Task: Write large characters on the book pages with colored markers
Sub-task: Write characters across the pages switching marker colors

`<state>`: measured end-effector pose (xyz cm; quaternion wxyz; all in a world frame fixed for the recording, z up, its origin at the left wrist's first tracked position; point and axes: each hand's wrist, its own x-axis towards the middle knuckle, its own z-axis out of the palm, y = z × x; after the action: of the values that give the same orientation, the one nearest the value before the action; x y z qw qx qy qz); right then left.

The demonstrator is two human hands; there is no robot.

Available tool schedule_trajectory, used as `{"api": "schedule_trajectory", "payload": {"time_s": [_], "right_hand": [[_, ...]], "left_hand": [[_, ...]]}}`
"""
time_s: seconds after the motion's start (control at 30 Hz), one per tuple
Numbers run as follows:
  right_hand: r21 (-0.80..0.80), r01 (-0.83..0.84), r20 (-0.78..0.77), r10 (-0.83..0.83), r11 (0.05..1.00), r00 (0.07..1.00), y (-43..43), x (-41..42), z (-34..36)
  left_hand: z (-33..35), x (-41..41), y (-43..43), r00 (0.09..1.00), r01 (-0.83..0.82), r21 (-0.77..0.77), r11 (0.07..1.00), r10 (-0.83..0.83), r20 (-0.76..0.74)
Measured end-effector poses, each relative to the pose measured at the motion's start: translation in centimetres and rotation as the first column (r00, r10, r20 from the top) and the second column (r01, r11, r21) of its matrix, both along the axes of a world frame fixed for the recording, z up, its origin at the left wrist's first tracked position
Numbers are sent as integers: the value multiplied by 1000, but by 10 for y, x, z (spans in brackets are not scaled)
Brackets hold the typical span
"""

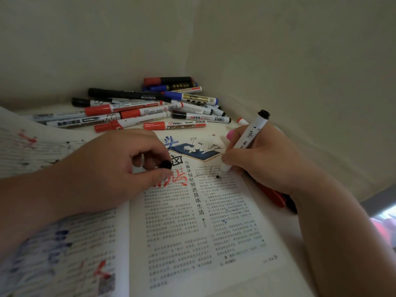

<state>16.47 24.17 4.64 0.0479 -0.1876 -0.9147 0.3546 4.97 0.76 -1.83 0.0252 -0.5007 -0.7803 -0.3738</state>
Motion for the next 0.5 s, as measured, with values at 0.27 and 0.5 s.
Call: {"api": "schedule_trajectory", "payload": {"time_s": [0.27,0.5], "right_hand": [[-177,-52,-127,29,983,992,5,2,-4],[-580,-255,-504,-95,774,858,7,-4,-7]], "left_hand": [[1,0,2,1000,13,-49,999,-13,5],[7,3,2,998,40,-98,994,-35,56]]}}
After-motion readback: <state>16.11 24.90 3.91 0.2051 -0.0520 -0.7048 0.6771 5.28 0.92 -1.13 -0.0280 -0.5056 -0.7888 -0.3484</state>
